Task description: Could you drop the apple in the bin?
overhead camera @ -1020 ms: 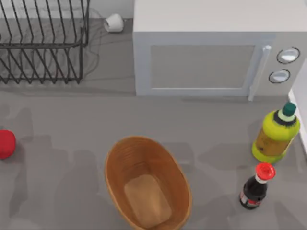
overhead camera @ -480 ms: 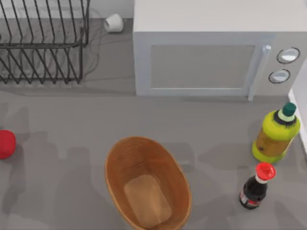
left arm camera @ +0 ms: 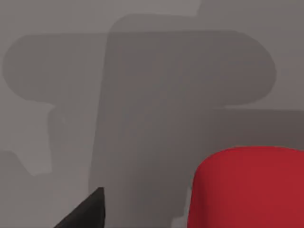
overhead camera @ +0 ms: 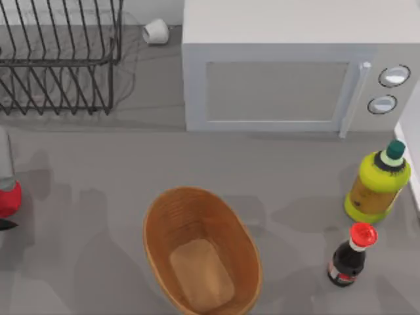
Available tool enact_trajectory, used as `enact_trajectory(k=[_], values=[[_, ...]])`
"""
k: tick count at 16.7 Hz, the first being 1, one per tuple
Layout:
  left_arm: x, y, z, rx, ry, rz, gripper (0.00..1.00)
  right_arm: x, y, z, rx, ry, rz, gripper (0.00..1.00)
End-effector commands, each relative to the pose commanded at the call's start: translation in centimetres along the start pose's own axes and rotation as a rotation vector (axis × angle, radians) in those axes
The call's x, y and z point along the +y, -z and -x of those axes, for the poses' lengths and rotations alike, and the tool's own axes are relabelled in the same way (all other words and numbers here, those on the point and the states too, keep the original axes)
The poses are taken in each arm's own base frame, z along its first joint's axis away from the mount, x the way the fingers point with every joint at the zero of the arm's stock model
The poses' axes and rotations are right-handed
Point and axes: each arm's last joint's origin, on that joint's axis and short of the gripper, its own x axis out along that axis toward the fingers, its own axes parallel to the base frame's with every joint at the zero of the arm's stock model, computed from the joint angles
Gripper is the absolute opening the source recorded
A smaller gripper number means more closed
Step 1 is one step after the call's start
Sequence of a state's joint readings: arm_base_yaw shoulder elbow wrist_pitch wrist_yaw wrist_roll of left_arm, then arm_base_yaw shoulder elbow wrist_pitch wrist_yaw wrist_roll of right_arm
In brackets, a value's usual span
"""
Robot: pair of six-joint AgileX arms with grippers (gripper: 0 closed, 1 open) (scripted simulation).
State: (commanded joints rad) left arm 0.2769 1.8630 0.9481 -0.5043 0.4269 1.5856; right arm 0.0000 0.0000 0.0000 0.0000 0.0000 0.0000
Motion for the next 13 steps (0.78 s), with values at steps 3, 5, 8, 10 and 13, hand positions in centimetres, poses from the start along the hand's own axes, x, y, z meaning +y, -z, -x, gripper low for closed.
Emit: enact_trajectory(k=[3,5,8,10,13], values=[[-0.12,-0.04,-0.59,0.0,0.005,0.002,1.0,0.0,0.0,0.0,0.0,0.0,0.0,1.0],[-0.12,-0.04,-0.59,0.0,0.005,0.002,1.0,0.0,0.0,0.0,0.0,0.0,0.0,1.0],[-0.12,-0.04,-0.59,0.0,0.005,0.002,0.77,0.0,0.0,0.0,0.0,0.0,0.0,1.0],[-0.12,-0.04,-0.59,0.0,0.005,0.002,0.62,0.0,0.0,0.0,0.0,0.0,0.0,1.0],[-0.12,-0.04,-0.59,0.0,0.005,0.002,0.4,0.0,0.0,0.0,0.0,0.0,0.0,1.0]])
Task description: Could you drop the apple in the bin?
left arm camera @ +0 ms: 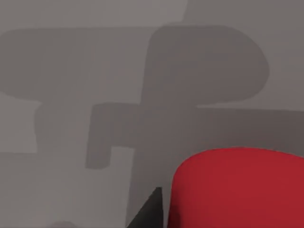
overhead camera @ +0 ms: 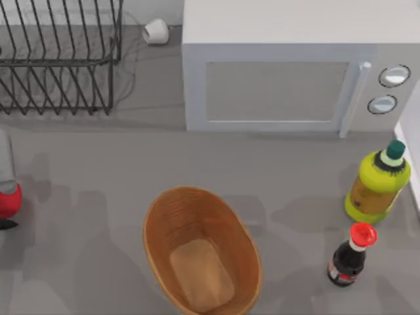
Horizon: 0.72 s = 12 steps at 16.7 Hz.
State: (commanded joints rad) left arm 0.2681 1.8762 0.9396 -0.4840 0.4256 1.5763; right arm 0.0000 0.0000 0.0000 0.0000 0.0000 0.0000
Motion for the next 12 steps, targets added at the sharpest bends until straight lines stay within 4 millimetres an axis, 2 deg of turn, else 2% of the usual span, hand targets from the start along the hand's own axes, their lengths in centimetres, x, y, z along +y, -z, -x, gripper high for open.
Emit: enact_trajectory(k=[5,12], values=[[0.0,0.0,0.0,0.0,0.0,0.0,0.02,0.0,0.0,0.0,0.0,0.0,0.0,1.0],[0.0,0.0,0.0,0.0,0.0,0.0,0.0,0.0,0.0,0.0,0.0,0.0,0.0,1.0]])
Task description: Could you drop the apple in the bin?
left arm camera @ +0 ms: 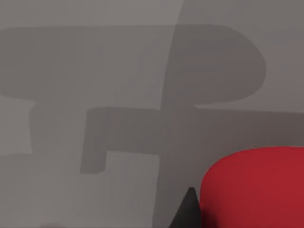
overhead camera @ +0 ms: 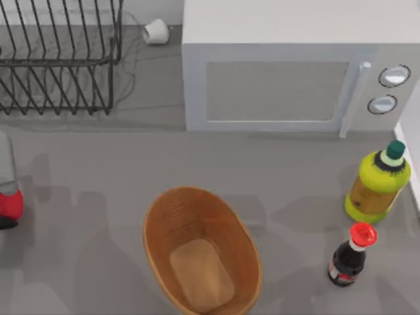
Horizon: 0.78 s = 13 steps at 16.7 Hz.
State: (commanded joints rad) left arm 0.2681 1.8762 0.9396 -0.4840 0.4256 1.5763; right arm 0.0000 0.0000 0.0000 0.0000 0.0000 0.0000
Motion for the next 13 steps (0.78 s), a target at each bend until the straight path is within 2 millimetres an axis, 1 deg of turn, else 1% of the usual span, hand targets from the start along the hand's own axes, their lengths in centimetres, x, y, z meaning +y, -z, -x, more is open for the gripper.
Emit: enact_trajectory(k=[1,2,3,5,6,9,13], values=[[0.0,0.0,0.0,0.0,0.0,0.0,0.0,0.0,0.0,0.0,0.0,0.0,0.0,1.0],[-0.4,0.0,1.3,0.01,0.021,0.037,0.0,0.0,0.0,0.0,0.0,0.0,0.0,1.0],[-0.4,0.0,1.3,0.01,0.021,0.037,0.0,0.0,0.0,0.0,0.0,0.0,0.0,1.0],[0.1,-0.2,2.0,0.01,0.021,0.038,0.0,0.0,0.0,0.0,0.0,0.0,0.0,1.0],[0.5,-0.5,2.7,0.01,0.021,0.037,0.0,0.0,0.0,0.0,0.0,0.0,0.0,1.0],[1.5,-1.9,5.8,0.009,0.035,0.041,0.0,0.0,0.0,0.0,0.0,0.0,0.0,1.0],[2.0,-4.5,11.2,0.008,0.053,0.045,0.0,0.0,0.0,0.0,0.0,0.0,0.0,1.0]])
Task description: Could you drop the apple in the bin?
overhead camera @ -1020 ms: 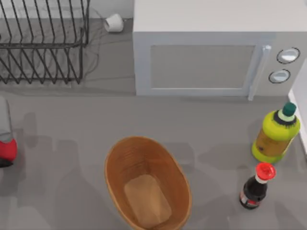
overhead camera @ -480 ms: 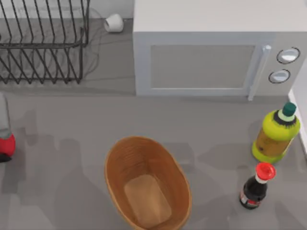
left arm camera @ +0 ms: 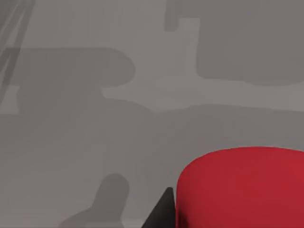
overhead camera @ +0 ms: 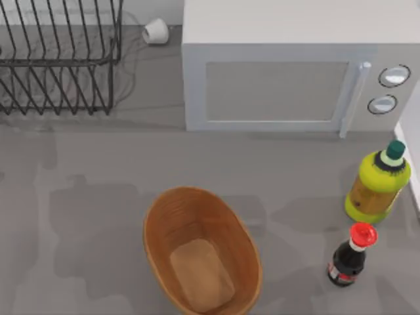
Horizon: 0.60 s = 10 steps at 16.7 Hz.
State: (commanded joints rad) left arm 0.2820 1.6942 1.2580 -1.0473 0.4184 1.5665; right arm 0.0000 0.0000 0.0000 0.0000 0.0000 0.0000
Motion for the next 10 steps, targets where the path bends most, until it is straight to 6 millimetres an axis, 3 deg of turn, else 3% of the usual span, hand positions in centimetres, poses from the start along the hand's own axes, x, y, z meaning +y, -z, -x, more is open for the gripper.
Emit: enact_trajectory(k=[4,10], values=[[-0.4,-1.6,3.5,0.001,-0.031,-0.008,0.0,0.0,0.0,0.0,0.0,0.0,0.0,1.0],[-0.3,-1.8,3.3,0.005,-0.025,-0.008,0.0,0.0,0.0,0.0,0.0,0.0,0.0,1.0]])
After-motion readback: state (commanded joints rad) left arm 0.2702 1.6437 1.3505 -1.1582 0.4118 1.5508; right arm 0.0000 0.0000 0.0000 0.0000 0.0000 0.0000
